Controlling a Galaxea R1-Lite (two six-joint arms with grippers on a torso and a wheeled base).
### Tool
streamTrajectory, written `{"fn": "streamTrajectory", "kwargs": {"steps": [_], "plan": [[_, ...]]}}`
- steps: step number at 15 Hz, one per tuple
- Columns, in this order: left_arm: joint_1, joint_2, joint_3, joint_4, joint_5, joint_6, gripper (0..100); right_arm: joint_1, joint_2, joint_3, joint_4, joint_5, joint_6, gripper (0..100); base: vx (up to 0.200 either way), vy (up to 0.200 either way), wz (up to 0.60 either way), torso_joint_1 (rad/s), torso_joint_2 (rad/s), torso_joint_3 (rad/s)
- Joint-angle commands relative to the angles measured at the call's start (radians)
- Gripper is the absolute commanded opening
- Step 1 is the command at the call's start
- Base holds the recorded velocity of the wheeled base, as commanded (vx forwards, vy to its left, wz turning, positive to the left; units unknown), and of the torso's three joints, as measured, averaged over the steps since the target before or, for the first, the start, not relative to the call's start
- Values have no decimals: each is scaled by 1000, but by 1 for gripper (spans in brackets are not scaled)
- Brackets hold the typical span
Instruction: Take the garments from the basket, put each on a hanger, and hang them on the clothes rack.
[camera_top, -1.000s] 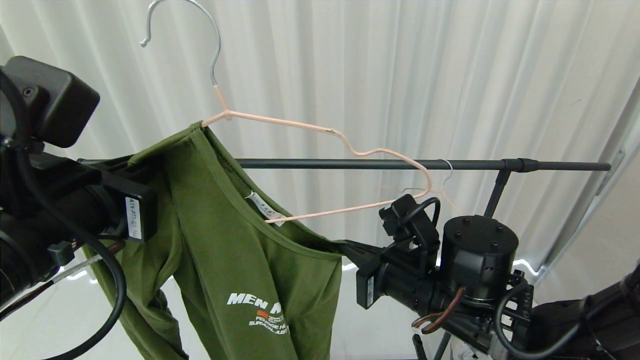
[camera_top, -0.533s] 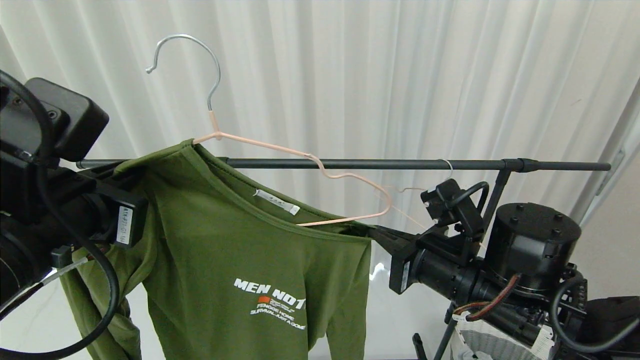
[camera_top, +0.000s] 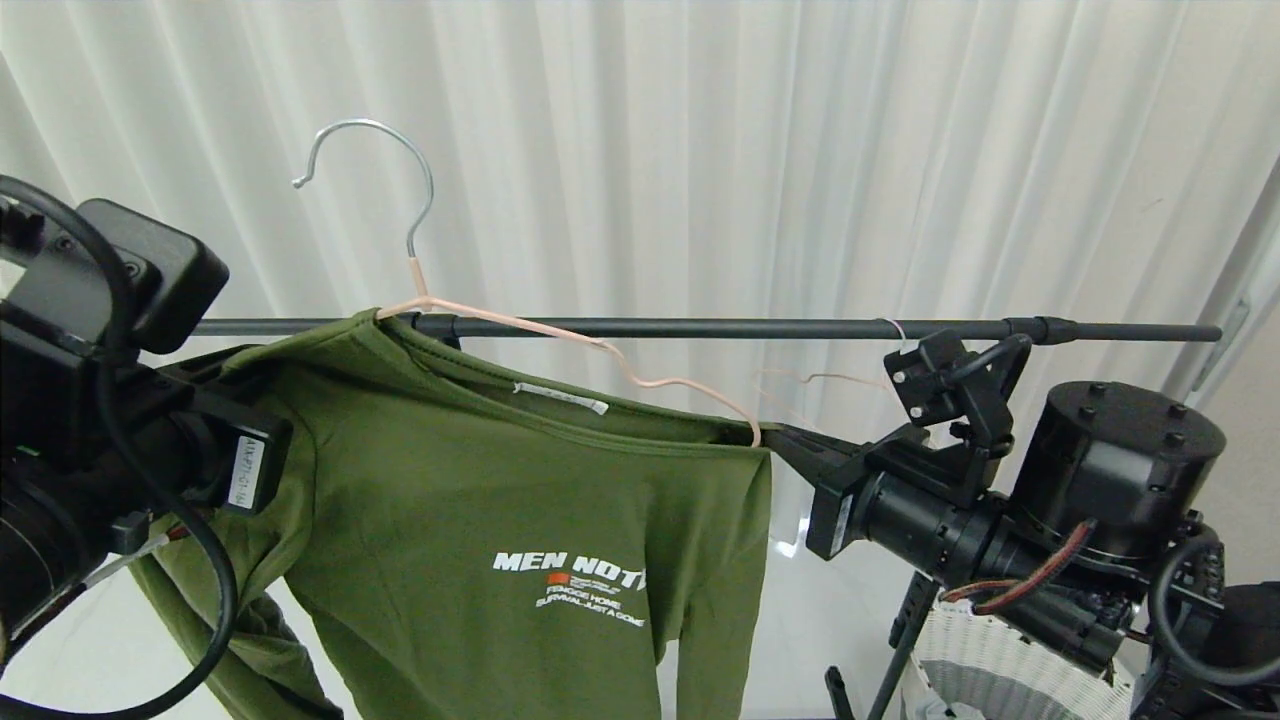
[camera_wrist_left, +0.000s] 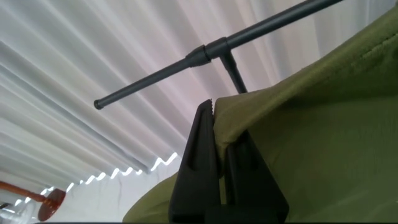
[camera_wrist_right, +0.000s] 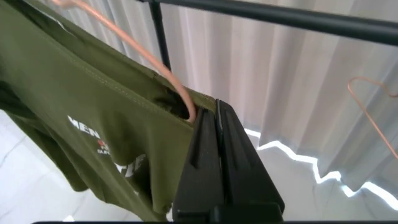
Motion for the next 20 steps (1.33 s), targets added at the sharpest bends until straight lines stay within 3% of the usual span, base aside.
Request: {"fn": "streamTrajectory", "kwargs": {"steps": [1, 5, 11, 12, 14, 17, 20], "plan": [[9, 6, 2, 1, 1, 4, 0, -3, -27, 10, 0, 1, 0, 0, 0, 0, 0, 0, 0, 0], [21, 5, 24, -1, 1, 28, 0, -3, -58, 7, 0, 17, -2, 0, 0, 0, 0, 0, 0, 0], [16, 5, 30, -1, -6, 19, 0, 3, -105, 0, 54, 124, -57, 0, 0, 0, 0, 0, 0, 0], [16, 5, 30, -1, -6, 17, 0, 3, -113, -3, 75, 126, -57, 100, 0, 0, 0, 0, 0, 0], [15, 5, 28, -1, -7, 16, 0, 3, -125, 0, 83, 124, -60, 100, 0, 0, 0, 0, 0, 0], [-1, 5, 33, -1, -70, 4, 0, 3, -162, -3, 98, 155, -61, 100, 0, 0, 0, 0, 0, 0], [-56, 14, 38, -1, -78, -42, 0, 3, -174, -72, 262, 190, -140, 100, 0, 0, 0, 0, 0, 0]]}}
